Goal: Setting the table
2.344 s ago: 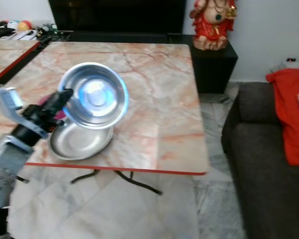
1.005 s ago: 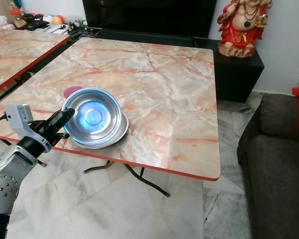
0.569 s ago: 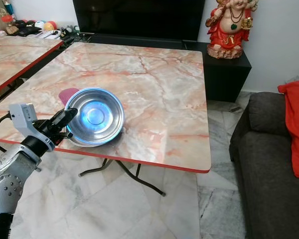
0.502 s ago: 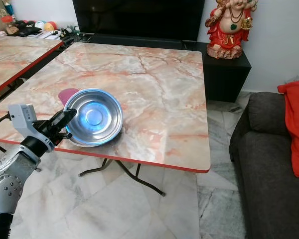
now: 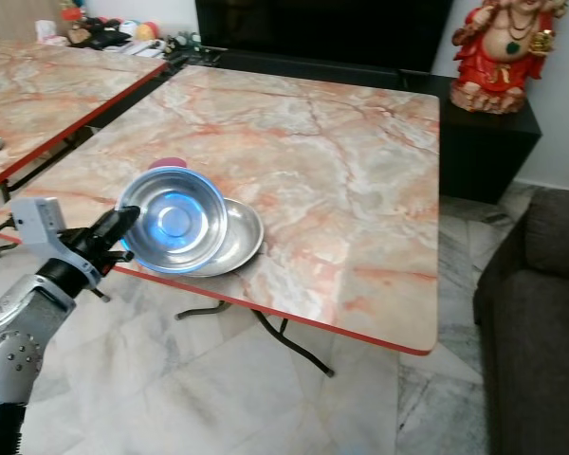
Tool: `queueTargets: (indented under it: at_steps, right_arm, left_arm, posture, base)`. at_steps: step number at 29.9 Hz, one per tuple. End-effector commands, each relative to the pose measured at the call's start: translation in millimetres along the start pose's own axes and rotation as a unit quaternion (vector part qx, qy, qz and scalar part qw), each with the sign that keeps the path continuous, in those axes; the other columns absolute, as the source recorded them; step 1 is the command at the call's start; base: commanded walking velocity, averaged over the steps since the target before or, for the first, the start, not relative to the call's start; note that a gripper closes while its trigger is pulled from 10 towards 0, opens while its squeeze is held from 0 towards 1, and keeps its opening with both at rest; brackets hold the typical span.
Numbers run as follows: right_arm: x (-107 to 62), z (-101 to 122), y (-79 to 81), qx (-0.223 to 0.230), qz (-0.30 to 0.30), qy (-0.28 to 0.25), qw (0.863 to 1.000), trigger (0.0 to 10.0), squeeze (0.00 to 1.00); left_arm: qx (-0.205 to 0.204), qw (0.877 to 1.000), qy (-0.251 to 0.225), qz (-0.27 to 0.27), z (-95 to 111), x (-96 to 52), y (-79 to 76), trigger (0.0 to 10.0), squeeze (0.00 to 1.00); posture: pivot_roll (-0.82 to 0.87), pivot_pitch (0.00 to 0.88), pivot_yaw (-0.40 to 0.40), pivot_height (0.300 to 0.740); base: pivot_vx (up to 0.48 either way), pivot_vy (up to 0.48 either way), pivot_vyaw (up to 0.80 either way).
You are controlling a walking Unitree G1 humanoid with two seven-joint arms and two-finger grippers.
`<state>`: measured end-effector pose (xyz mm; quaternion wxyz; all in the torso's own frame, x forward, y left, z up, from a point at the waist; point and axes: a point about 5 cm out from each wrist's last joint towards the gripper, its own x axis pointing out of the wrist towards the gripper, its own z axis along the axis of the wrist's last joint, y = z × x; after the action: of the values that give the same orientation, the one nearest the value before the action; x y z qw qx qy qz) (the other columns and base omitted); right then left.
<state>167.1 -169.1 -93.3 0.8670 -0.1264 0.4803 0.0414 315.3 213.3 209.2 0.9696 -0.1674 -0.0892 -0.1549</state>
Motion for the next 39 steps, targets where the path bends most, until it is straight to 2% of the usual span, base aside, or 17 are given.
queueTargets:
  at_steps: [1, 4, 21, 26, 27, 28, 29, 30, 31, 32, 34, 39]
  right_arm:
    - [-0.8, -5.3, 3.0, 0.006, 0.004, 0.011, 1.000, 10.0, 0.00]
    - [-0.7, -5.2, 3.0, 0.006, 0.004, 0.011, 1.000, 10.0, 0.00]
    - [-0.7, -5.1, 3.0, 0.004, 0.006, 0.011, 1.000, 10.0, 0.00]
    - [-0.7, -4.9, 3.0, 0.005, 0.005, 0.010, 1.000, 10.0, 0.00]
    - [-0.7, -5.0, 3.0, 0.005, 0.005, 0.010, 1.000, 10.0, 0.00]
    - [-0.7, -4.9, 2.7, 0.004, 0.005, 0.011, 1.000, 10.0, 0.00]
    - [-0.7, -4.9, 2.7, 0.004, 0.005, 0.011, 1.000, 10.0, 0.00]
    - [-0.7, -4.9, 2.7, 0.004, 0.005, 0.011, 1.000, 10.0, 0.00]
    - [-0.7, -4.9, 2.7, 0.004, 0.005, 0.011, 1.000, 10.0, 0.00]
    - [-0.7, -4.8, 2.8, 0.005, 0.005, 0.011, 1.000, 10.0, 0.00]
    - [-0.7, -5.0, 2.7, 0.005, 0.005, 0.011, 1.000, 10.0, 0.00]
    - [-0.7, -5.0, 2.5, 0.004, 0.005, 0.011, 1.000, 10.0, 0.00]
  left_arm:
    - [0.006, 1.000, -0.015, -0.015, 9.2, 1.5, -3.4, 10.0, 0.00]
    - [0.004, 0.999, -0.017, -0.032, 10.3, 1.4, -7.2, 10.0, 0.00]
    - [0.006, 0.999, -0.020, -0.034, 10.8, 1.0, -8.9, 10.0, 0.00]
    - [0.003, 0.999, -0.022, -0.046, 13.8, 0.1, -10.6, 10.0, 0.00]
    - [0.003, 0.998, -0.012, -0.056, 14.9, -1.6, -9.9, 10.0, 0.00]
    - [-0.023, 0.994, 0.007, -0.102, 17.7, -6.1, -15.3, 10.0, 0.00]
    - [-0.023, 0.994, 0.007, -0.102, 17.7, -6.1, -15.3, 10.0, 0.00]
    - [-0.033, 0.992, 0.016, -0.125, 18.7, -8.3, -18.9, 10.0, 0.00]
    - [-0.028, 0.986, 0.033, -0.162, 19.9, -13.5, -24.7, 10.0, 0.00]
    - [-0.023, 0.984, 0.041, -0.174, 21.3, -17.1, -24.7, 10.0, 0.00]
    - [-0.023, 0.980, 0.053, -0.192, 27.1, -25.3, -20.8, 10.0, 0.00]
    - [-0.011, 0.979, 0.065, -0.193, 34.1, -34.0, -12.9, 10.0, 0.00]
  posture:
    - [0.06, 0.120, 0.007, 0.740]
    - [0.06, 0.120, 0.007, 0.740]
    - [0.06, 0.121, 0.006, 0.740]
    - [0.06, 0.122, 0.006, 0.740]
    - [0.06, 0.122, 0.006, 0.740]
    - [0.06, 0.123, 0.007, 0.740]
    - [0.06, 0.123, 0.007, 0.740]
    - [0.06, 0.123, 0.007, 0.740]
    - [0.06, 0.125, 0.009, 0.740]
    - [0.06, 0.125, 0.009, 0.740]
    - [0.06, 0.126, 0.010, 0.740]
    - [0.07, 0.128, 0.009, 0.740]
  base:
    - [0.247, 0.000, 0.00]
    - [0.254, 0.000, 0.00]
    - [0.375, 0.000, 0.00]
    - [0.058, 0.000, 0.00]
    - [0.000, 0.000, 0.00]
    - [0.000, 0.000, 0.00]
    - [0.000, 0.000, 0.00]
    - [0.000, 0.000, 0.00]
    - [0.000, 0.000, 0.00]
    - [0.000, 0.000, 0.00]
    - [0.000, 0.000, 0.00]
    - [0.000, 0.000, 0.00]
